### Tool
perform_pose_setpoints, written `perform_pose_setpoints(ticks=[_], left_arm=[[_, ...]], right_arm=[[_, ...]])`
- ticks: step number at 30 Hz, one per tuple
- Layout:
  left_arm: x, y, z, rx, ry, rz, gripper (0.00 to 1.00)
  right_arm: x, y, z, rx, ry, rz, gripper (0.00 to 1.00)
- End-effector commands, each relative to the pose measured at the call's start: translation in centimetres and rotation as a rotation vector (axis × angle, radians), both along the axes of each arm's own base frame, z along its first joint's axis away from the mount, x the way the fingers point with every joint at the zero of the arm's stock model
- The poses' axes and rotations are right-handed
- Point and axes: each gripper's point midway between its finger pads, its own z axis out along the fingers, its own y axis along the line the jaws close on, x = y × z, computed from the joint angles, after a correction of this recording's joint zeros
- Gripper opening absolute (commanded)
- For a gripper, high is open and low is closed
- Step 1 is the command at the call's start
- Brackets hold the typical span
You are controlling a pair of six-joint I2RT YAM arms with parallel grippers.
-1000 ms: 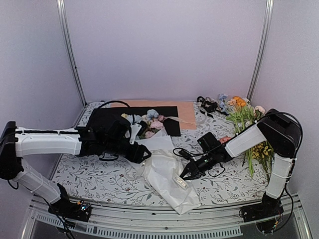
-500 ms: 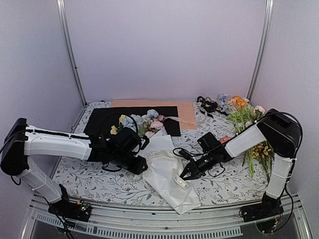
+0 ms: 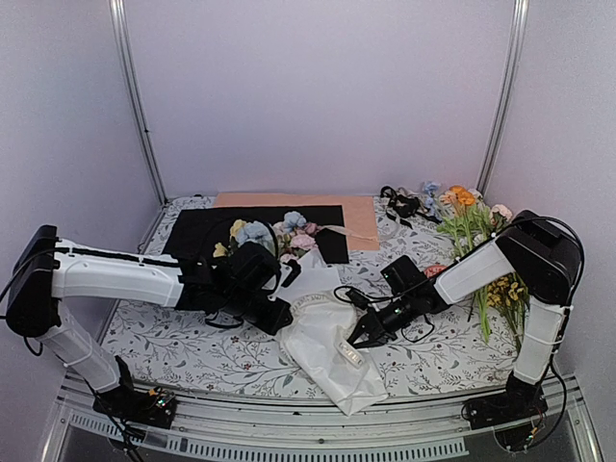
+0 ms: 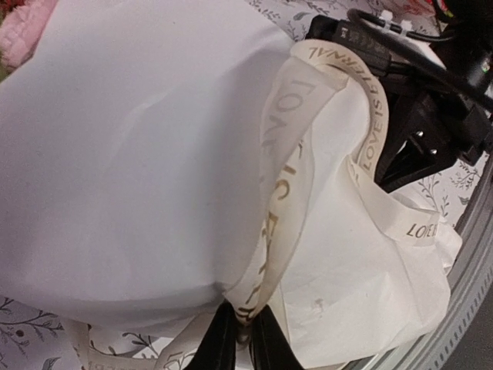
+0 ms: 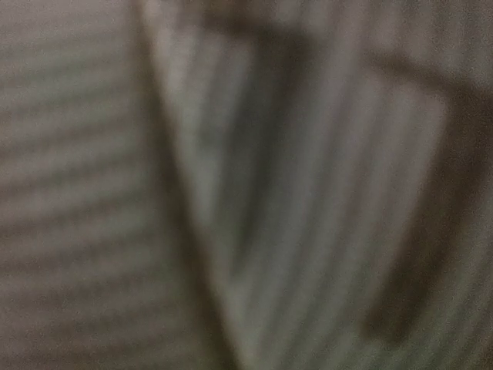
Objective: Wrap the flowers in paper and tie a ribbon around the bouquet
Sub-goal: Cross the ribbon over the folded bouquet.
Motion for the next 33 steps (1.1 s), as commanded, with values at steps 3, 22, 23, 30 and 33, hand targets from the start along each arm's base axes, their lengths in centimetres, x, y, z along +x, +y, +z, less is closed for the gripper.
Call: perform_pose_setpoints(ticks=[3,22,23,30,33], left_arm=[[-0.6,-1.5,2.2,-0.055,-0.052,-0.065,0.05],[2.2,-2.9,1.5,0.077,-0.180,-0.201,0.57],[2.4,-3.0,1.1,0.090,-0.172,-0.200,0.56],[2.9,-1.5,2.6,0.116,-0.210,-0.168,0.57],[2.8,0.8,3.3,0.134,-0.213,-0.126,0.67]], right_arm=[[-0.3,-1.7,-3.1,-0.121,0.034,-0.040,0.08],[0.0,-1.5,-2.8,-0.121,0.032,-0.045,0.08],[0.0,-1.6,-2.8,-0.123,0.032,-0.046,0.08],[0.0,-1.6,-2.8,-0.125,0.029,-0.045,0.08],[0.0,-1.6,-2.8,-0.123,0.031,-0.043,0.08]])
